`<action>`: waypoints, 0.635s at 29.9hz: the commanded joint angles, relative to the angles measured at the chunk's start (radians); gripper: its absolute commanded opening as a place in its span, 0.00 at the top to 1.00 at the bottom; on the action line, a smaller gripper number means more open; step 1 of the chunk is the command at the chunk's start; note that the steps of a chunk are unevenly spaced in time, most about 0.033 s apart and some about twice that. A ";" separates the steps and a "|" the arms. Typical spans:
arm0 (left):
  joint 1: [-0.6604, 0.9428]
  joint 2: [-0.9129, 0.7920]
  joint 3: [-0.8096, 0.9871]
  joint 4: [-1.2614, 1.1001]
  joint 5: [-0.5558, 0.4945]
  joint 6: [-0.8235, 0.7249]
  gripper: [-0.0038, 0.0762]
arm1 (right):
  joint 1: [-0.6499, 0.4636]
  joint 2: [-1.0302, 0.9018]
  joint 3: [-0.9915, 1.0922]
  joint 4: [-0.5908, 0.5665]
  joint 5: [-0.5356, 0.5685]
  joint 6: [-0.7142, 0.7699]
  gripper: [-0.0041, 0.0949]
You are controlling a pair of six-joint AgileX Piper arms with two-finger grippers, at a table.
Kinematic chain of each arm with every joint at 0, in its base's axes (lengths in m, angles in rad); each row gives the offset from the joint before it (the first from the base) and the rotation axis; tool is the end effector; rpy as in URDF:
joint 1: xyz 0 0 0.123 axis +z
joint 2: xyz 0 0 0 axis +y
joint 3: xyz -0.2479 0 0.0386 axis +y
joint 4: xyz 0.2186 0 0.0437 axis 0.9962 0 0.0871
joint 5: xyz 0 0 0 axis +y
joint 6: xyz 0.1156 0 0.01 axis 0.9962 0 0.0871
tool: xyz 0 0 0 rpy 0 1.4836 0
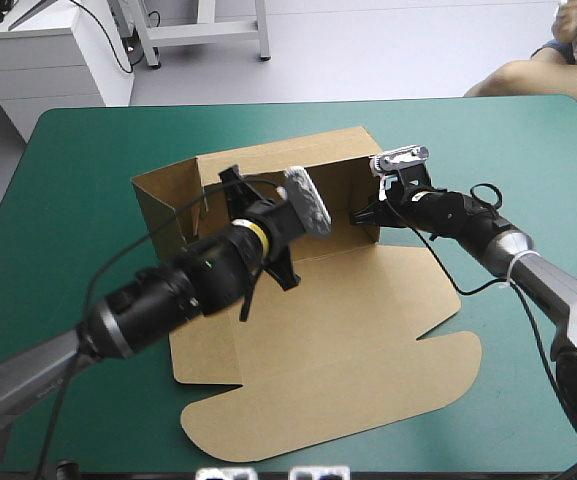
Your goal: Fold the box
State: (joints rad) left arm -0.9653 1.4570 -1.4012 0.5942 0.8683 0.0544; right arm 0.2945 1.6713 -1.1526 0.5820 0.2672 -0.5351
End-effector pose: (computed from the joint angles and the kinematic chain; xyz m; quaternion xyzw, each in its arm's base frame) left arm 0.2161 -0.2250 0.3341 0.5197 0.7320 0.0973 0.4297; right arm 0.3450 0.1223 0.2252 -0.1497 0.8829 0.1356 0.4239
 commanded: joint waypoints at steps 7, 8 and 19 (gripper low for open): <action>0.546 -0.158 -0.175 -0.725 0.062 0.333 0.95 | -0.006 -0.032 -0.025 -0.001 0.037 0.014 0.96; 0.616 -0.178 -0.169 -0.775 0.067 0.345 0.95 | -0.006 -0.032 -0.025 -0.001 0.037 0.014 0.96; 1.317 -0.399 0.117 -1.254 0.051 0.571 0.96 | -0.006 -0.032 -0.025 -0.064 0.060 0.083 0.96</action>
State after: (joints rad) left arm 0.2264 1.0916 -1.3527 -0.5016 0.9848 0.5902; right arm 0.2945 1.6713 -1.1563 0.5345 0.2869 -0.4929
